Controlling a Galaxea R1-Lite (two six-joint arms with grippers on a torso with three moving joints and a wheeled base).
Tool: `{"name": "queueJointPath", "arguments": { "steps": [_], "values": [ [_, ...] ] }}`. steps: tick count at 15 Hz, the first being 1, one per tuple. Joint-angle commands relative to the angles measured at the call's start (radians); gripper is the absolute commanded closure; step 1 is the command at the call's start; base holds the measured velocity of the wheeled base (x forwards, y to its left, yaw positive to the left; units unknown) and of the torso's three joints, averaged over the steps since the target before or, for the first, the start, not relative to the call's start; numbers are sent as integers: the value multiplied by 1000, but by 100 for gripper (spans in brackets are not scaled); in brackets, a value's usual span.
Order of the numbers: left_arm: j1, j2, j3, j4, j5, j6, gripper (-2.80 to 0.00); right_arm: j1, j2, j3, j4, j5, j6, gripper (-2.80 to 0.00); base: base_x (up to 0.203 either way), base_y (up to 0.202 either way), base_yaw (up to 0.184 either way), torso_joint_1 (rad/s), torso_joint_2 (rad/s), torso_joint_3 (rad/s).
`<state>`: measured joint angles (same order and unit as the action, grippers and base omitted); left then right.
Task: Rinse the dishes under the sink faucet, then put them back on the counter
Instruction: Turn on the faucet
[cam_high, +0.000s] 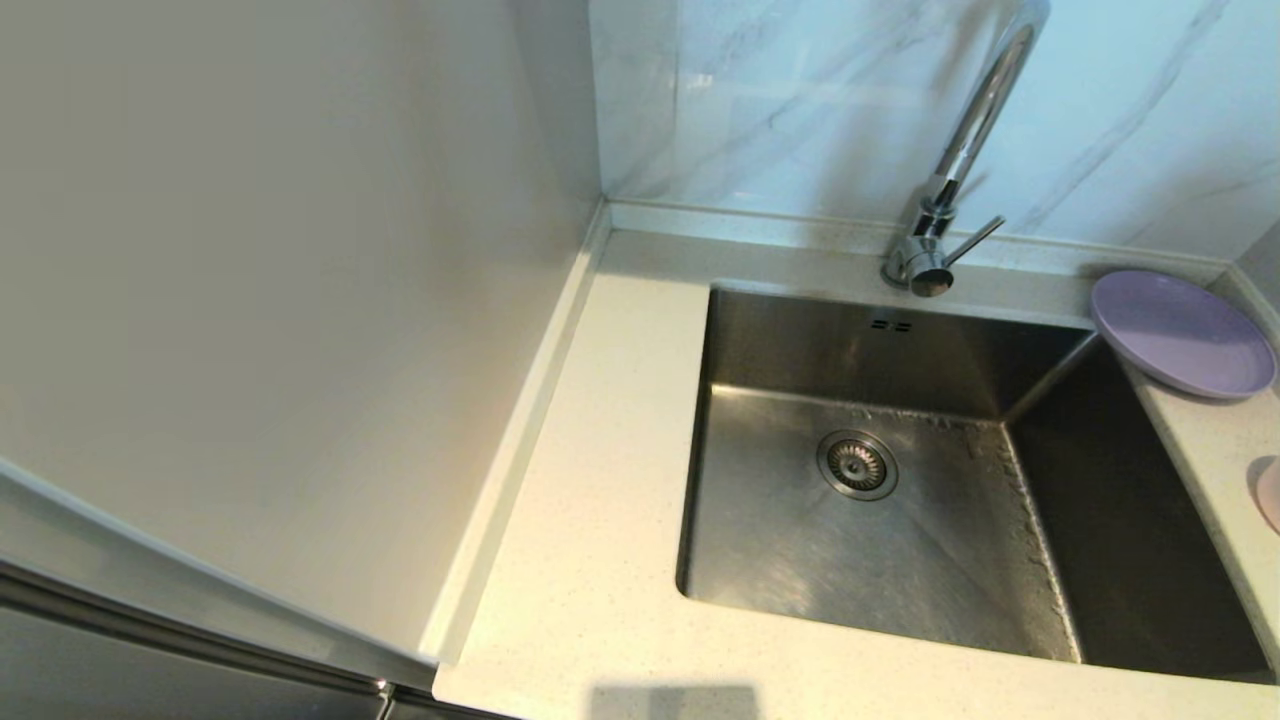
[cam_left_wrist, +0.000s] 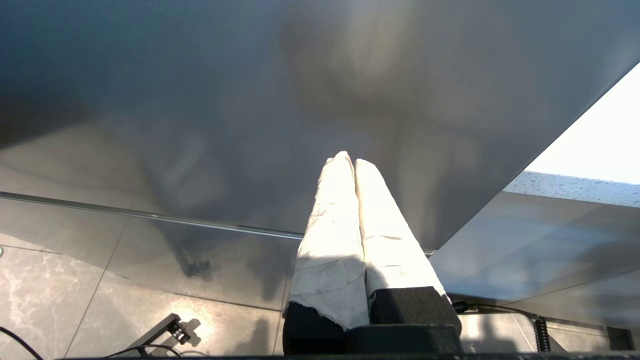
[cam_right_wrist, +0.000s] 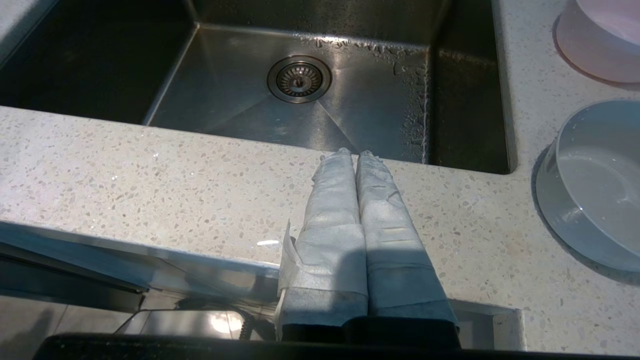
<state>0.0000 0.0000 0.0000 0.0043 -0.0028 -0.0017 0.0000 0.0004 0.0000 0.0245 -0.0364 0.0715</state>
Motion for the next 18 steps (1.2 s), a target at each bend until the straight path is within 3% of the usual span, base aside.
{"name": "queueJointPath", "arguments": {
  "steps": [1,7,10,12,18],
  "values": [
    [0,0,0,0,0,0,0,0,1,9,0,0,1,0,0,0,0,0,0,0],
    [0,0,0,0,0,0,0,0,1,-23,0,-1,2,0,0,0,0,0,0,0],
    [0,0,0,0,0,0,0,0,3,-169,38,4,3,0,0,0,0,0,0,0],
    [0,0,0,0,0,0,0,0,32,-309,135,18,2,0,0,0,0,0,0,0],
    [0,0,0,0,0,0,0,-1,452,-738,288,36,6,0,0,0,0,0,0,0]
  ]
}}
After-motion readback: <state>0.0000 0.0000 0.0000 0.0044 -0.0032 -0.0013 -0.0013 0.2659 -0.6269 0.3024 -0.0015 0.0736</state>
